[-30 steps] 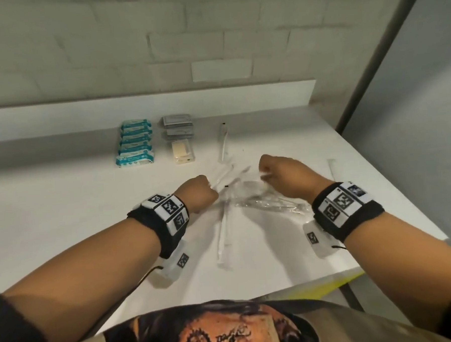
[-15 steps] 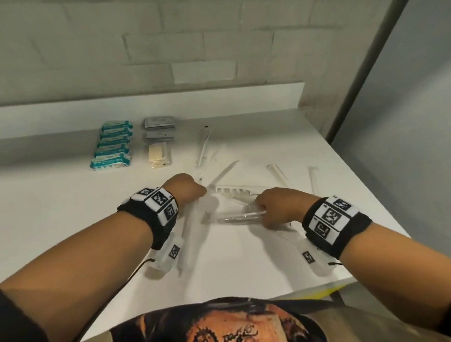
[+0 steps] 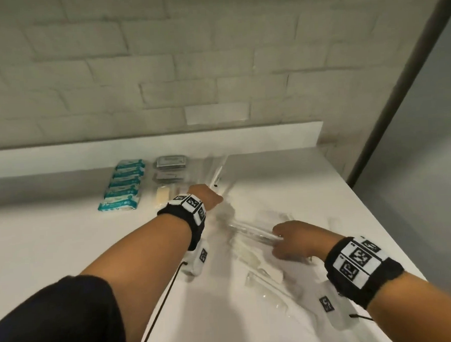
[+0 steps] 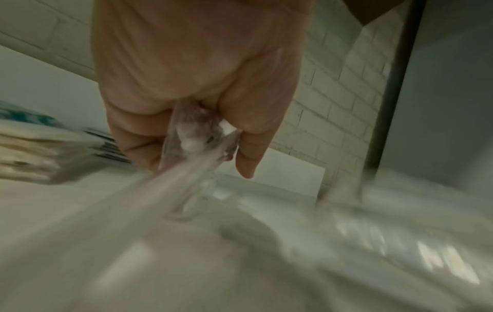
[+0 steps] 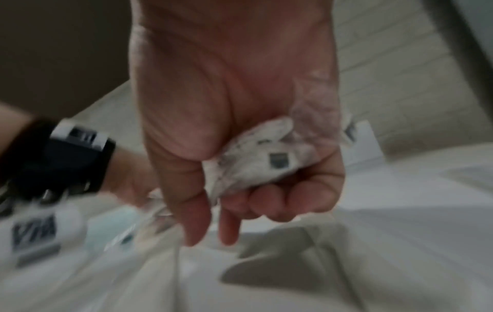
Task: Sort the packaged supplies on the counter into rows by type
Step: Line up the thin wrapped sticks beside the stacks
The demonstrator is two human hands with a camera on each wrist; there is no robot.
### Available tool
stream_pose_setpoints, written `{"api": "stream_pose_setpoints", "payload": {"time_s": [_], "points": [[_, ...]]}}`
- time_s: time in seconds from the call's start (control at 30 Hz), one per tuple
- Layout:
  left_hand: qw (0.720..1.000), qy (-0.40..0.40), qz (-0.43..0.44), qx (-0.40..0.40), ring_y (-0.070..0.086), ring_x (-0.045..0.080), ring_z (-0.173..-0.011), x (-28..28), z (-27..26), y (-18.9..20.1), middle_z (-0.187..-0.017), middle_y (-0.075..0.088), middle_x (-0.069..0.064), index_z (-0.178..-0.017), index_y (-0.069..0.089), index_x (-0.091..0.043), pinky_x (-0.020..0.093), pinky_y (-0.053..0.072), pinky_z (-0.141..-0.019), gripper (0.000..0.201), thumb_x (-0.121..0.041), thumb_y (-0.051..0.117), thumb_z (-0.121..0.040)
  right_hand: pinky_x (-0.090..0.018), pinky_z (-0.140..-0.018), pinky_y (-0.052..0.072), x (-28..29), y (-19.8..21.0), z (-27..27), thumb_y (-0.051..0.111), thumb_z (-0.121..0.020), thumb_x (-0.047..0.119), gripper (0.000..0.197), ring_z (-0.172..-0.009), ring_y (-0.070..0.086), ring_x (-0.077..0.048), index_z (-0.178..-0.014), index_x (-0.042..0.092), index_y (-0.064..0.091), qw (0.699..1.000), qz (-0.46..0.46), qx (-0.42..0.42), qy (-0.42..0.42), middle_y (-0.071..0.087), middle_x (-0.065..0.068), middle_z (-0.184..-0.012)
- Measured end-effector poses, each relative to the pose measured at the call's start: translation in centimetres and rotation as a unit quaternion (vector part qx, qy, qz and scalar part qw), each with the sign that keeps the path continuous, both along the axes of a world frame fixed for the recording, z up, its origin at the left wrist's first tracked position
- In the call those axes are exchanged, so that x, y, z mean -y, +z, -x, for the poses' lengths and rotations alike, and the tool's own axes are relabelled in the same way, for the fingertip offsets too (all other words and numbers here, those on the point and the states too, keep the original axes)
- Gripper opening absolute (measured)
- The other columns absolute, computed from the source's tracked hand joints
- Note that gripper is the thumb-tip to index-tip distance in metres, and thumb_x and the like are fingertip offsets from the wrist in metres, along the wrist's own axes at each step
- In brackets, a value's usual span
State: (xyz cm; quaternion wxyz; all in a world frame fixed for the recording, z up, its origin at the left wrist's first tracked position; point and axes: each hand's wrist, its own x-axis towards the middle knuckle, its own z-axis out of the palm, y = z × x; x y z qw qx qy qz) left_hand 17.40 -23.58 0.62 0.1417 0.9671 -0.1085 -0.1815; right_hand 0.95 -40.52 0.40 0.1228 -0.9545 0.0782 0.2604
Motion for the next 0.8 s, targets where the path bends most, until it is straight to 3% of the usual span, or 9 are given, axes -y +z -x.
{"api": "stream_pose_setpoints", "payload": {"time_s": [0.1, 0.2, 0.27, 0.37, 0.47, 0.53, 0.67, 0.73, 0.8], "points": [[1.0, 0.019, -0.024, -0.005, 0.058, 0.027, -0.117, 1.1, -1.3, -1.1, -0.126, 0.062, 0.013, -0.123, 0.059, -0.001, 0.028, 0.044, -0.091, 0.045, -0.036, 0.052, -0.095, -0.023, -0.05, 0.04, 1.9, 0.0, -2.5, 0.055, -0.086, 0.032, 0.016, -0.066, 0.053, -0.012, -0.095, 0.02, 0.05, 0.994, -0.039, 0.031, -0.099, 0.053, 0.003, -0.084], [0.998, 0.051, 0.022, -0.03, 0.062, 0.029, -0.11, 2.1, -2.9, -2.2, -0.12, 0.065, 0.015, -0.117, 0.063, 0.0, 0.029, 0.043, -0.078, 0.04, -0.032, 0.053, -0.094, -0.021, -0.045, 0.043, 3.2, 0.2, -6.1, 0.058, -0.086, 0.026, 0.018, -0.061, 0.053, -0.014, -0.097, 0.015, 0.05, 0.976, -0.1, 0.06, -0.183, 0.054, -0.001, -0.082], [0.993, 0.058, 0.076, -0.068, 0.065, 0.029, -0.094, 3.2, -3.9, -2.3, -0.107, 0.069, 0.015, -0.107, 0.066, -0.001, 0.026, 0.045, -0.07, 0.037, -0.033, 0.056, -0.093, -0.023, -0.048, 0.045, 3.9, 0.4, -8.8, 0.06, -0.085, 0.025, 0.024, -0.061, 0.055, -0.015, -0.104, 0.011, 0.052, 0.97, -0.1, 0.084, -0.205, 0.056, -0.002, -0.083], [0.977, 0.058, 0.152, -0.14, 0.061, 0.025, -0.069, 5.5, -5.5, -1.8, -0.073, 0.066, 0.008, -0.076, 0.064, -0.008, 0.027, 0.047, -0.062, 0.044, -0.048, 0.055, -0.091, -0.026, -0.064, 0.049, 5.6, 0.4, -12.3, 0.066, -0.082, 0.032, 0.049, -0.078, 0.058, -0.021, -0.121, 0.007, 0.05, 0.965, -0.082, 0.113, -0.222, 0.062, -0.009, -0.105], [0.946, 0.081, 0.248, -0.193, 0.069, 0.031, -0.084, 7.3, -7.8, -2.7, -0.088, 0.071, 0.016, -0.098, 0.066, 0.001, 0.043, 0.053, -0.089, 0.078, -0.073, 0.058, -0.073, -0.038, -0.092, 0.048, 6.9, 0.7, -14.0, 0.067, -0.075, 0.053, 0.072, -0.11, 0.054, -0.032, -0.131, 0.013, 0.044, 0.961, -0.004, 0.161, -0.223, 0.053, -0.013, -0.125], [0.939, 0.103, 0.265, -0.196, 0.066, 0.031, -0.081, 7.5, -8.9, -3.1, -0.092, 0.068, 0.023, -0.107, 0.063, 0.004, 0.048, 0.053, -0.092, 0.092, -0.079, 0.057, -0.066, -0.042, -0.098, 0.043, 7.0, 0.8, -14.7, 0.061, -0.08, 0.053, 0.067, -0.118, 0.048, -0.034, -0.135, 0.019, 0.043, 0.954, 0.023, 0.206, -0.215, 0.048, -0.013, -0.128], [0.961, 0.099, 0.215, -0.144, 0.063, 0.024, -0.076, 5.7, -8.7, -1.8, -0.097, 0.067, 0.014, -0.1, 0.064, -0.003, 0.031, 0.055, -0.072, 0.029, -0.029, 0.052, -0.094, -0.037, -0.095, 0.045, 5.0, -0.3, -15.8, 0.05, -0.089, 0.045, 0.046, -0.114, 0.05, -0.033, -0.13, 0.023, 0.05, 0.974, -0.006, 0.197, -0.116, 0.049, -0.011, -0.127], [0.975, 0.073, 0.178, -0.109, 0.068, 0.03, -0.088, 5.0, -8.8, -1.7, -0.107, 0.069, 0.017, -0.107, 0.064, 0.002, 0.034, 0.056, -0.076, 0.026, -0.017, 0.052, -0.093, -0.037, -0.097, 0.045, 3.4, -1.0, -16.1, 0.051, -0.089, 0.048, 0.05, -0.115, 0.052, -0.032, -0.132, 0.023, 0.05, 0.985, -0.025, 0.155, -0.074, 0.047, -0.011, -0.131], [0.969, 0.066, 0.199, -0.131, 0.067, 0.033, -0.093, 4.7, -8.1, -1.8, -0.113, 0.066, 0.022, -0.125, 0.054, -0.003, 0.04, 0.056, -0.083, 0.039, -0.018, 0.057, -0.09, -0.039, -0.102, 0.043, 2.0, -1.5, -16.3, 0.057, -0.086, 0.049, 0.055, -0.12, 0.05, -0.032, -0.136, 0.028, 0.049, 0.991, -0.026, 0.124, -0.048, 0.043, -0.011, -0.134]]}}
